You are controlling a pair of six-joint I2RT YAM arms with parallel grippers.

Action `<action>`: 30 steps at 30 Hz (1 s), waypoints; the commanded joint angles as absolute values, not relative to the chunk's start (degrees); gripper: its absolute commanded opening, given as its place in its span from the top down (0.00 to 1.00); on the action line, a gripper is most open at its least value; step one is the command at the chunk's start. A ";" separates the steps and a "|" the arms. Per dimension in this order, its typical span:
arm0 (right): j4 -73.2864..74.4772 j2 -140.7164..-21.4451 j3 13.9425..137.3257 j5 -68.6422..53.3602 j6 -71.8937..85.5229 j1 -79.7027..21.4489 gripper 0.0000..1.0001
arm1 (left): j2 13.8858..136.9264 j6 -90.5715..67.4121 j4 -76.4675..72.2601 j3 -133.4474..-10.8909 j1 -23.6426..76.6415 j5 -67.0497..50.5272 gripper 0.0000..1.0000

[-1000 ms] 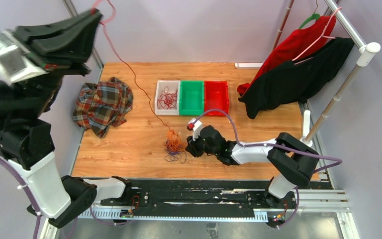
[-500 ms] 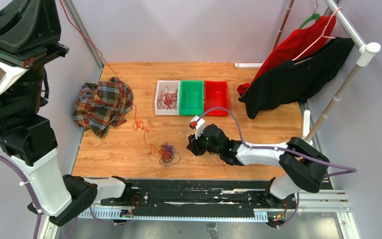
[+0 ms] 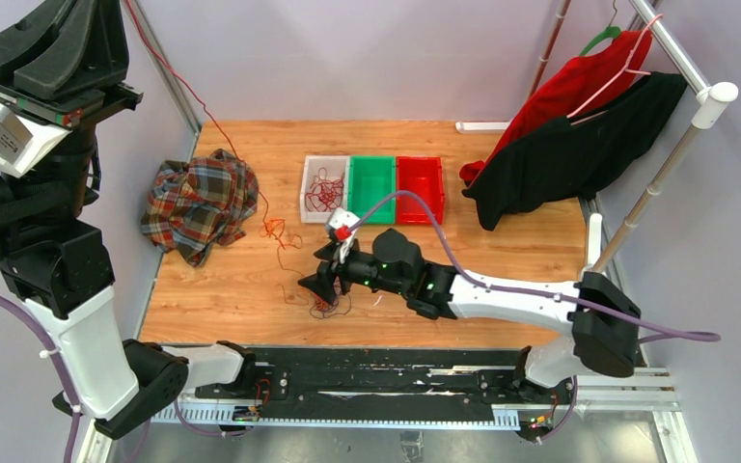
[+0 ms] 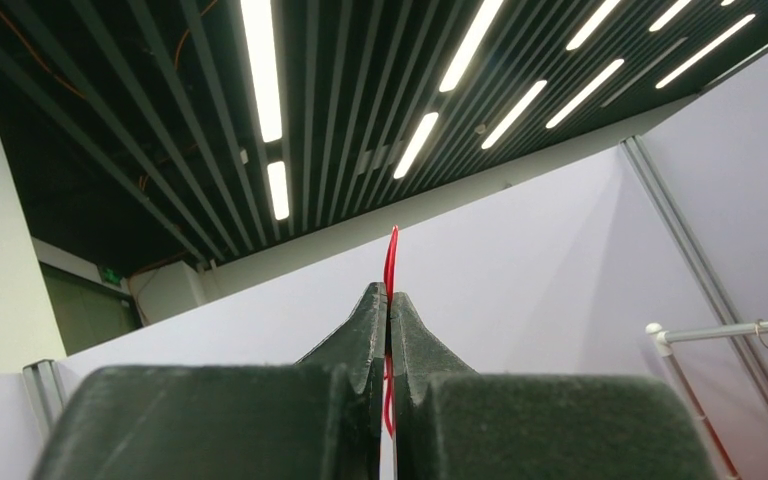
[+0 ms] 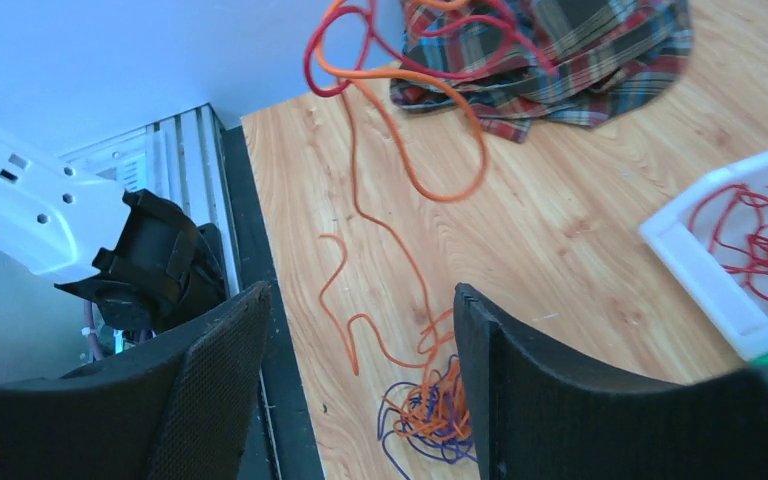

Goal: Untangle the cables

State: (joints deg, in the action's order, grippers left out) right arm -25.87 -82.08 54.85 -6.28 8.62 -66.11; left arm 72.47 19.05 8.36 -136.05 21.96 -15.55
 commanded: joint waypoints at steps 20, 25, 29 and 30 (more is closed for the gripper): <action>-34.31 -97.24 64.99 -8.46 11.80 -68.55 0.42 | 72.26 20.38 9.47 -136.55 22.15 -16.69 1.00; -35.07 -91.92 59.20 -7.95 11.57 -68.53 0.33 | 71.74 21.55 9.73 -135.57 22.17 -16.92 1.00; -35.83 -90.67 58.17 -7.86 11.65 -68.55 0.30 | 71.78 21.95 9.78 -135.41 22.23 -16.97 1.00; -35.84 -91.16 58.83 -7.68 11.68 -68.55 0.31 | 71.87 21.78 9.76 -135.48 22.18 -16.96 1.00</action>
State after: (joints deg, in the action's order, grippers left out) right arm -32.73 -92.68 58.24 -7.53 11.16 -67.83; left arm 72.12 21.02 10.00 -135.41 21.96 -16.58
